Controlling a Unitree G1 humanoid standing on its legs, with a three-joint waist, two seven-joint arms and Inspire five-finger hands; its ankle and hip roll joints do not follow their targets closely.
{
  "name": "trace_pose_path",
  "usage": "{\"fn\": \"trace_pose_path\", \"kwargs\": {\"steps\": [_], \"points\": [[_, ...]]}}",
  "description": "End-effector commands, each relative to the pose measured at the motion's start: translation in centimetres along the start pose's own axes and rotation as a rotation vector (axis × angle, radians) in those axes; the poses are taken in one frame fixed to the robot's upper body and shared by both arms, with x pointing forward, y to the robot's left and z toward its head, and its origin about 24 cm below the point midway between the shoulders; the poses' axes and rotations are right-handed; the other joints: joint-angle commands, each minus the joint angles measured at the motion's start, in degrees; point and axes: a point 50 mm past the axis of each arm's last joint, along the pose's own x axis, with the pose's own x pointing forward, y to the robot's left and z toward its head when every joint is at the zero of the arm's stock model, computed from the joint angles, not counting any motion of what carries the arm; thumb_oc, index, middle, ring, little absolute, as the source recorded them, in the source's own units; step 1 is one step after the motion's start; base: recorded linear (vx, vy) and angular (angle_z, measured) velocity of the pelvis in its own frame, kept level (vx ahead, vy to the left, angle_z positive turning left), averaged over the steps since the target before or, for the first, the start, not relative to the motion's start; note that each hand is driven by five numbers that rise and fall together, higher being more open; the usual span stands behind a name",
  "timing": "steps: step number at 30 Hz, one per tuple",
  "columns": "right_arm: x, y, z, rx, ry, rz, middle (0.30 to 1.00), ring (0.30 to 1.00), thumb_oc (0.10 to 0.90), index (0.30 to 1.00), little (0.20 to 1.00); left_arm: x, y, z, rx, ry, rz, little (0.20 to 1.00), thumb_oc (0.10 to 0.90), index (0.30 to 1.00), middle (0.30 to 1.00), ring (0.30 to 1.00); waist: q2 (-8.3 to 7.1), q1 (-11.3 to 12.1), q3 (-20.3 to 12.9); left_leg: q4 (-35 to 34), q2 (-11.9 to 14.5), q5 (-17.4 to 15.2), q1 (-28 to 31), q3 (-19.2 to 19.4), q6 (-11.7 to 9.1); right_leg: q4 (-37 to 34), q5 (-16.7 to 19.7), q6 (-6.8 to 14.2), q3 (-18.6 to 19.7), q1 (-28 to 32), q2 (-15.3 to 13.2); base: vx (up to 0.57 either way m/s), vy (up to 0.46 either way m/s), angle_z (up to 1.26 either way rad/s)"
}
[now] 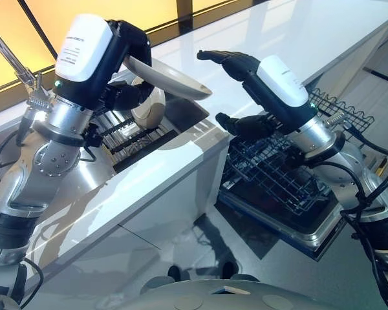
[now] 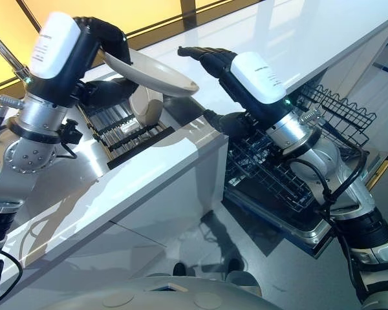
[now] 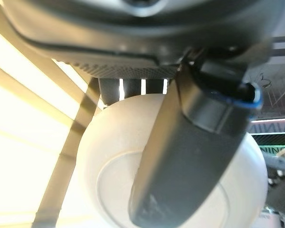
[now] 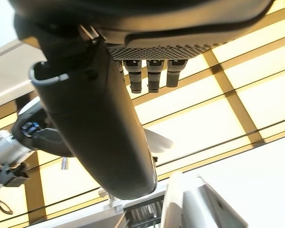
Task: Pick up plates and place into dishwasher.
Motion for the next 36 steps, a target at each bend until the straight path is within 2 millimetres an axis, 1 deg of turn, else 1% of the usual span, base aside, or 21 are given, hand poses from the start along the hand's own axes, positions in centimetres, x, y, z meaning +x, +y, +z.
{"fn": "trace_pose_path", "kwargs": {"steps": [1,5,8,12,13,14,19,23,30,36], "points": [[2.5,-3.9,4.0,-0.04,-0.252,-0.278,0.9,0.9,0.8,0.9,0.9,2.8,3.2,2.5,-0.063,-0.142,0.166,0.2,0.1,0.3,0.3,0.3,-2.25,0.15,-4.61,0.09,-5.01,-3.19,-1.29,1.57,1.97,4.82,-3.93,3.78,-0.3,-0.5,0.8,0.0,0.0,0.0],[3.1,-3.6,4.4,-0.003,-0.265,-0.314,0.9,0.9,0.8,0.9,0.9,3.0,2.2,3.0,-0.164,-0.142,0.155,0.2,0.1,0.3,0.3,0.3,-2.17,0.31,-4.47,0.12,-4.98,-3.3,-1.25,1.59,2.0,4.81,-4.05,3.8,-0.37,-0.43,0.8,0.0,0.0,0.0],[3.5,-3.4,4.7,0.066,-0.268,-0.32,0.9,0.9,0.8,0.9,0.9,3.1,1.5,3.5,-0.228,-0.15,0.171,0.2,0.1,0.3,0.3,0.3,-2.27,0.33,-4.43,0.13,-4.92,-3.33,-1.2,1.67,2.01,4.84,-4.13,3.77,-0.44,-0.39,0.81,0.0,0.0,0.0],[3.8,-2.9,4.4,0.163,-0.224,-0.342,0.9,0.9,0.8,0.9,0.9,3.4,0.9,4.3,-0.266,-0.182,0.194,0.2,0.1,0.3,0.3,0.3,-2.37,0.22,-4.36,0.14,-4.88,-3.34,-1.2,1.82,2.05,4.85,-4.23,3.64,-0.54,-0.32,0.81,0.0,0.0,0.0],[3.9,-2.9,4.2,0.189,-0.204,-0.355,0.841,0.841,0.731,0.841,0.831,3.5,0.8,4.5,-0.276,-0.188,0.197,0.2,0.1,0.3,0.3,0.3,-2.38,0.16,-4.34,0.14,-4.88,-3.36,-1.19,1.85,2.05,4.86,-4.24,3.62,-0.53,-0.34,0.82,0.0,0.0,0.0],[4.0,-2.7,3.9,0.222,-0.182,-0.373,0.3,0.3,0.1,0.3,0.2,3.5,0.6,4.7,-0.292,-0.195,0.199,0.2,0.1,0.3,0.3,0.3,-2.37,0.03,-4.33,0.13,-4.87,-3.4,-1.17,1.94,2.05,4.85,-4.24,3.62,-0.47,-0.37,0.84,0.0,0.0,0.0],[4.1,-1.9,3.8,0.299,-0.159,-0.386,0.3,0.3,0.1,0.3,0.2,3.8,0.3,5.2,-0.313,-0.201,0.23,0.2,0.1,0.3,0.3,0.3,-2.3,-0.36,-4.28,0.09,-4.77,-3.57,-1.05,2.52,1.97,4.42,-4.01,3.7,-0.35,-0.36,0.84,0.0,0.0,0.0],[3.5,-1.9,3.1,0.314,-0.11,-0.402,0.3,0.3,0.1,0.3,0.2,3.5,0.7,5.1,-0.304,-0.203,0.247,0.2,0.1,0.3,0.3,0.3,-2.29,-0.63,-4.35,0.09,-4.54,-3.51,-1.13,2.98,1.83,4.32,-4.07,3.66,-0.33,-0.25,0.99,0.0,0.0,0.0],[2.9,-1.8,2.3,0.266,-0.058,-0.421,0.3,0.3,0.1,0.3,0.2,3.3,1.5,5.0,-0.247,-0.209,0.301,0.2,0.1,0.3,0.3,0.3,-2.29,-0.75,-4.31,0.09,-4.53,-3.47,-1.28,2.84,1.79,4.47,-4.24,3.47,-0.53,-0.29,1.16,0.0,0.0,0.0],[2.3,-2.1,1.5,0.212,-0.019,-0.393,0.3,0.3,0.1,0.3,0.2,2.8,2.5,4.1,-0.15,-0.188,0.323,0.205,0.105,0.305,0.305,0.305,-2.26,-0.39,-4.55,0.09,-4.55,-3.31,-1.37,2.17,1.77,5.15,-4.81,3.32,-0.62,-0.28,1.23,0.0,0.0,0.01]]}}
